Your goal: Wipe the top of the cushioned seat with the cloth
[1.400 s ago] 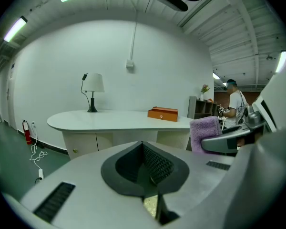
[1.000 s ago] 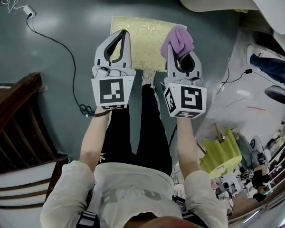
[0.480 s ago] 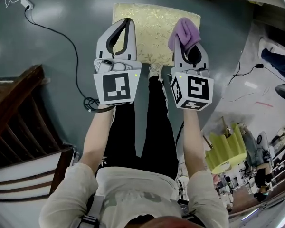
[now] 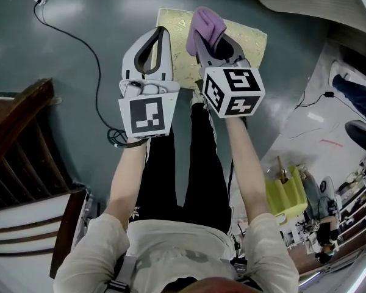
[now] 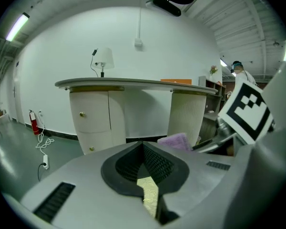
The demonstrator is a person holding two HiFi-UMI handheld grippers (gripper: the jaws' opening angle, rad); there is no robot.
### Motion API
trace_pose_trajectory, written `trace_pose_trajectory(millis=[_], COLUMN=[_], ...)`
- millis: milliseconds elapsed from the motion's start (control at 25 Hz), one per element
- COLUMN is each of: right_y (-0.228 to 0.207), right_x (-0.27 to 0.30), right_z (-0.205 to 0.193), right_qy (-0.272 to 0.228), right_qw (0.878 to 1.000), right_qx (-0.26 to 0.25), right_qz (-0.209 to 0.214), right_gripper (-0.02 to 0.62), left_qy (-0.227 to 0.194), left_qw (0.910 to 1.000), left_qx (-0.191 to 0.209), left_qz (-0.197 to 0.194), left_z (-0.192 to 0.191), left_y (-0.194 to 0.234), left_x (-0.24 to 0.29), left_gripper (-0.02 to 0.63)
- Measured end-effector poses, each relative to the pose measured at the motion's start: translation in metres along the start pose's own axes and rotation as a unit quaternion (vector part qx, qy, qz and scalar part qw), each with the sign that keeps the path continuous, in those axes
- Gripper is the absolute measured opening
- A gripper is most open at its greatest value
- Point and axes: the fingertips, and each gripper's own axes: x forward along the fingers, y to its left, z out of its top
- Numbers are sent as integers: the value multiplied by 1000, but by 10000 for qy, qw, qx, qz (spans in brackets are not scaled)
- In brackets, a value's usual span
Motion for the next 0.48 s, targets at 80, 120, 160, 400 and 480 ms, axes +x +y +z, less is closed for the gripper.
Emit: trace_pose_trajectory(millis=[80, 120, 160, 400, 480], right_y=[12, 18, 25, 41, 38], right_x=[25, 38, 52, 109, 119], right_z=[-3, -4, -6, -25, -33], right_qy=[160, 250, 353, 1122, 1336], right_qw=[9986, 9972, 9958, 9849, 9819], right_qx=[430, 598, 720, 1163, 1215], right_qz=[274, 368, 442, 626, 575], right_gripper=[94, 94, 94, 94, 94], left_qy=[38, 66, 101, 326, 430], left_qw=[9999, 9999, 9998, 9989, 9982], left_qx=[-75, -89, -94, -76, -145], left_qz=[75, 102, 128, 340, 398], left_z=[-6, -9, -13, -36, -44], left_y=[9, 15, 22, 50, 54], left_x=[-5, -7, -9, -20, -23], left_gripper=[6, 6, 6, 6, 6])
